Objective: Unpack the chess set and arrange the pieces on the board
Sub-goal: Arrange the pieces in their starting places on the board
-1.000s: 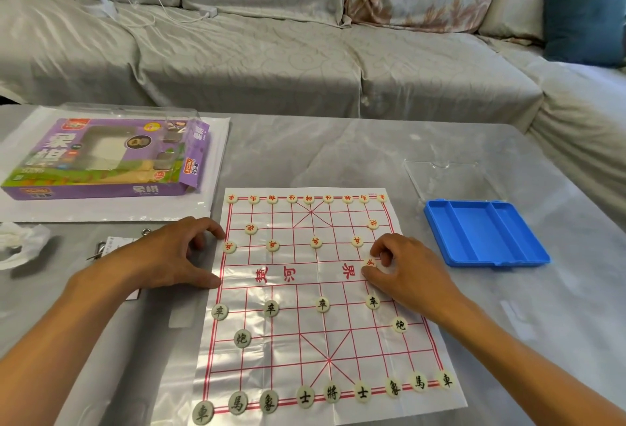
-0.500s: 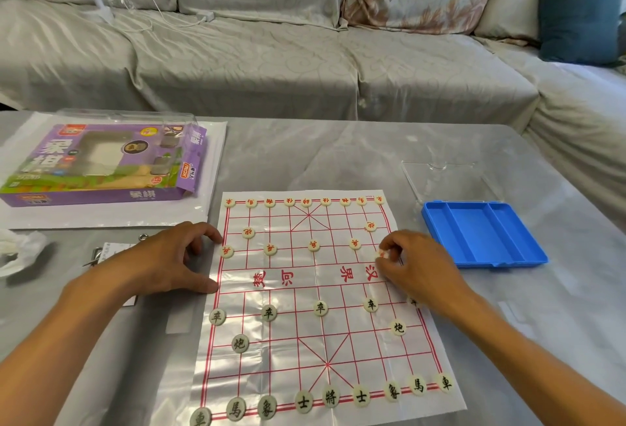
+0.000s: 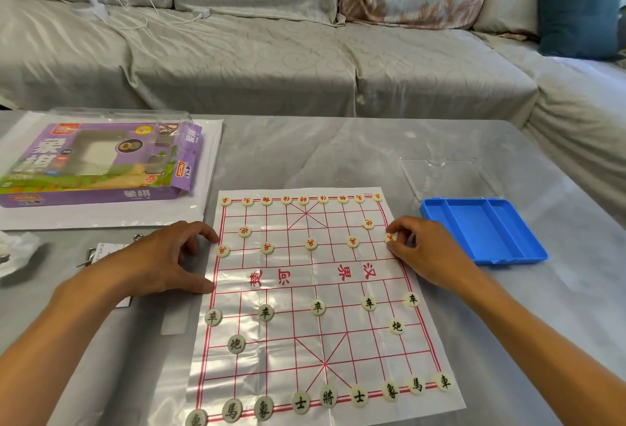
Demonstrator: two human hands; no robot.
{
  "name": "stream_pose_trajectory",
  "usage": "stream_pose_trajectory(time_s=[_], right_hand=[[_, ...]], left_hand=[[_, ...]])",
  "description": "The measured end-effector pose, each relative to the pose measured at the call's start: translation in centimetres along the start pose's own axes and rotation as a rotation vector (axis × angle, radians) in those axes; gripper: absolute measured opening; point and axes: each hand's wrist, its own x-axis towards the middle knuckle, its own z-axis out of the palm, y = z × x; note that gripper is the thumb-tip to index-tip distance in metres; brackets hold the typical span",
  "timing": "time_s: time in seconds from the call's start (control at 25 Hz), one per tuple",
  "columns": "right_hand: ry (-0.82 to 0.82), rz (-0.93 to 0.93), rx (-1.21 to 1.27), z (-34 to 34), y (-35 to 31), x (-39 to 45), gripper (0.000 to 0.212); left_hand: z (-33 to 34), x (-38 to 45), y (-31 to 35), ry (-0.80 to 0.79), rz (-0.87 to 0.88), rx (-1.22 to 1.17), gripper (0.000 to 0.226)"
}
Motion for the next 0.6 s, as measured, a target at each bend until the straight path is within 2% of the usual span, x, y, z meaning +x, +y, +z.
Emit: stream_pose_trajectory(time_s=[0.24, 0.32, 0.44, 0.6], right_hand=[[-0.009, 0.017, 0.002, 0.3, 0.4, 0.2, 0.028], [0.032, 0.005, -0.032, 0.3, 0.1, 0.1, 0.034], [0.074, -0.109, -0.125, 0.5, -0.5, 0.0, 0.045], [-0.03, -0.21, -0.269, 1.1, -0.8, -0.1, 0.049]], left_hand=[[-0.1, -0.1, 0.1, -0.005, -0.001, -0.014, 0.077], [-0.1, -0.2, 0.2, -0.001, -0.006, -0.011, 0.076], [0.0, -0.2, 0.4, -0.004, -0.013, -0.016, 0.073], [0.0, -0.2, 0.4, -0.003, -0.014, -0.009, 0.072]])
